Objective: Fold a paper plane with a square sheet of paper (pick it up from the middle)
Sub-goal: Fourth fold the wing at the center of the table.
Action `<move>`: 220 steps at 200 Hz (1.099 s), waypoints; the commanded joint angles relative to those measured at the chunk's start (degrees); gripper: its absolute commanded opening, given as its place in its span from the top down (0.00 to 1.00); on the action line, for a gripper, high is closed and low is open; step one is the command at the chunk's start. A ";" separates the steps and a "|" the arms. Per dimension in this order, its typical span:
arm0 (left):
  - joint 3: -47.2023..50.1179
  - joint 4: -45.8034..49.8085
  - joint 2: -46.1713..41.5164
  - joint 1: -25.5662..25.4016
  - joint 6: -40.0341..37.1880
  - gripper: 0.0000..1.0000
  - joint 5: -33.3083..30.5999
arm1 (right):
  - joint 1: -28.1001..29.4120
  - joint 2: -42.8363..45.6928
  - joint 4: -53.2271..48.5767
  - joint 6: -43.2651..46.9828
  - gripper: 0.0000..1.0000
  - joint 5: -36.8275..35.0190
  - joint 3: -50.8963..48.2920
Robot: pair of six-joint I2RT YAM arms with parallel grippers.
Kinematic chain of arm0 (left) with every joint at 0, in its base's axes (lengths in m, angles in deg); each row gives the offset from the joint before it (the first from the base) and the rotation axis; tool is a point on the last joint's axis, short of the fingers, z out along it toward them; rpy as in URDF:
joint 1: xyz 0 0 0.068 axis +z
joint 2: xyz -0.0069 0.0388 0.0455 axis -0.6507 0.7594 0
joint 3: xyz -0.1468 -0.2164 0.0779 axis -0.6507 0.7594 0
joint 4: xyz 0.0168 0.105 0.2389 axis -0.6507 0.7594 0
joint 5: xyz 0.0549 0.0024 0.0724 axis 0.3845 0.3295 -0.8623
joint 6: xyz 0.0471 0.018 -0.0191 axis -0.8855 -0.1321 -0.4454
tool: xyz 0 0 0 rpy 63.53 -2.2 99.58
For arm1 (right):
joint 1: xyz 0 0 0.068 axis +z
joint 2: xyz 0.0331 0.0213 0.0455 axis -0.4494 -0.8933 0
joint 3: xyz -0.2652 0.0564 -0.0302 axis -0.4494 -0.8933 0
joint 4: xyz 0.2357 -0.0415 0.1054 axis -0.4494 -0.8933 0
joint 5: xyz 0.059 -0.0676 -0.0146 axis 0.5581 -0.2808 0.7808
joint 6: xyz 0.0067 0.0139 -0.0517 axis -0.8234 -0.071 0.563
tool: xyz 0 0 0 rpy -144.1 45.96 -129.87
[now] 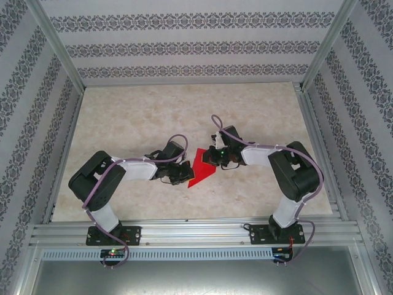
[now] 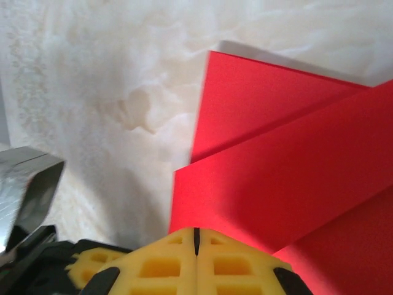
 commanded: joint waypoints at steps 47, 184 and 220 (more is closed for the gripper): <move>0.38 -0.64 0.82 -0.19 -1.40 1.00 1.47 | 5.05 -1.14 1.37 0.21 0.95 -1.35 -2.05; 4.90 0.56 -2.34 -0.59 -1.65 0.97 3.08 | 4.14 -4.20 3.21 0.83 0.96 -2.37 -3.37; 4.72 1.69 -0.95 -0.55 -2.26 1.00 2.23 | 5.55 -1.14 5.83 2.17 0.95 -0.71 -4.72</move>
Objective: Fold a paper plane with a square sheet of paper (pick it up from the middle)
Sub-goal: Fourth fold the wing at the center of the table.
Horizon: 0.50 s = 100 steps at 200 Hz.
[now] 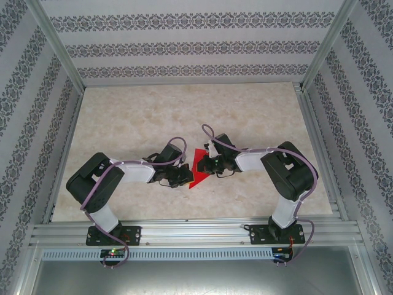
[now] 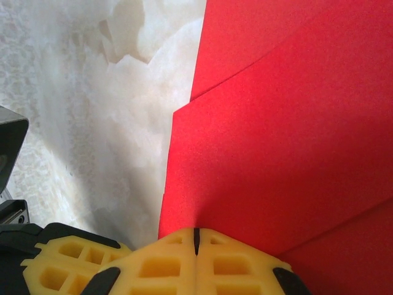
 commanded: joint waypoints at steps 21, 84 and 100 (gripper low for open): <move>0.84 4.87 1.00 -0.54 -2.28 1.00 -0.91 | 1.93 1.95 2.02 2.56 0.95 0.15 -1.86; 0.43 7.26 0.83 -0.59 -3.00 1.00 -1.61 | -1.54 -2.70 -3.45 4.34 0.96 -2.41 1.86; 0.66 7.87 0.96 -0.53 -3.18 1.00 -1.43 | -5.56 -3.64 -4.03 5.05 0.96 -2.22 2.66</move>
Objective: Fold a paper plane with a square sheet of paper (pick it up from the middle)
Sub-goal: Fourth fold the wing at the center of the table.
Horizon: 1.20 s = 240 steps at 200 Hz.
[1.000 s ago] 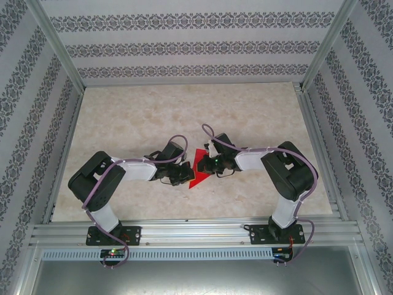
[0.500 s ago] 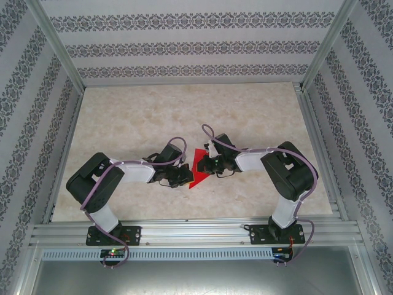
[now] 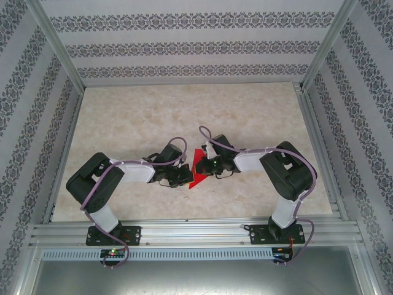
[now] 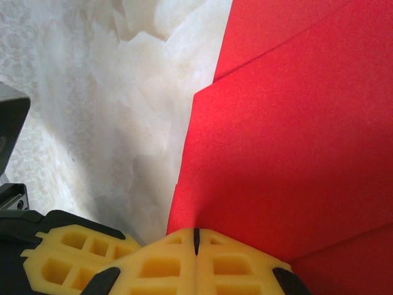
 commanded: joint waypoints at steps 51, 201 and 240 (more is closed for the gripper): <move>0.88 7.63 1.20 -0.52 -2.29 1.00 -1.16 | -14.82 -4.75 -6.89 5.04 0.95 -3.02 8.95; -2.04 7.54 1.55 -0.52 -3.91 1.00 1.52 | -2.06 -3.10 -0.50 -3.17 0.95 -1.75 2.11; -1.75 13.65 -0.87 -0.52 -6.68 1.00 2.77 | -2.31 -4.55 -3.16 -2.41 0.95 -3.49 2.86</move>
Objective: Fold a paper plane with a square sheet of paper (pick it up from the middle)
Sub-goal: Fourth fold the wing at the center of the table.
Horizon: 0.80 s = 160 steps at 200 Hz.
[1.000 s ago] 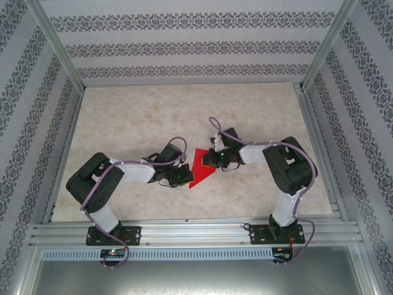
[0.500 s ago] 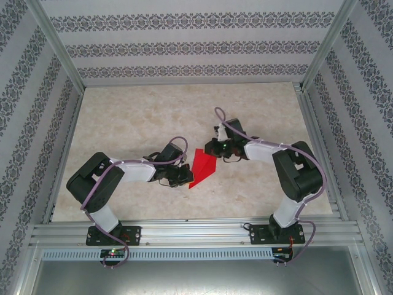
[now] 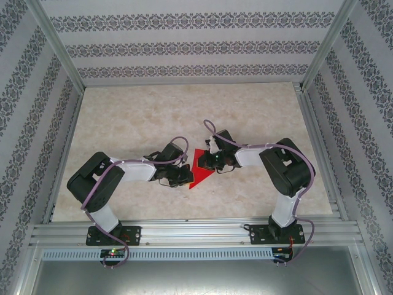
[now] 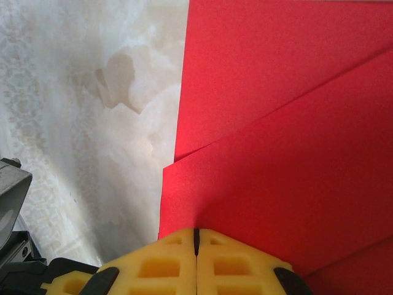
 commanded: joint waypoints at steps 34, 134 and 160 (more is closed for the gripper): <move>0.74 12.59 -2.30 -0.63 -4.67 1.00 2.31 | -0.22 -3.36 -3.56 0.25 0.95 -3.37 0.58; -4.23 20.02 -5.92 -0.54 -8.64 0.98 -0.20 | -0.22 -1.95 -5.28 0.39 0.95 -2.74 1.92; -6.93 20.87 -7.95 -0.29 -7.67 0.91 -3.86 | -0.20 1.95 -5.99 -0.66 0.90 -1.07 3.68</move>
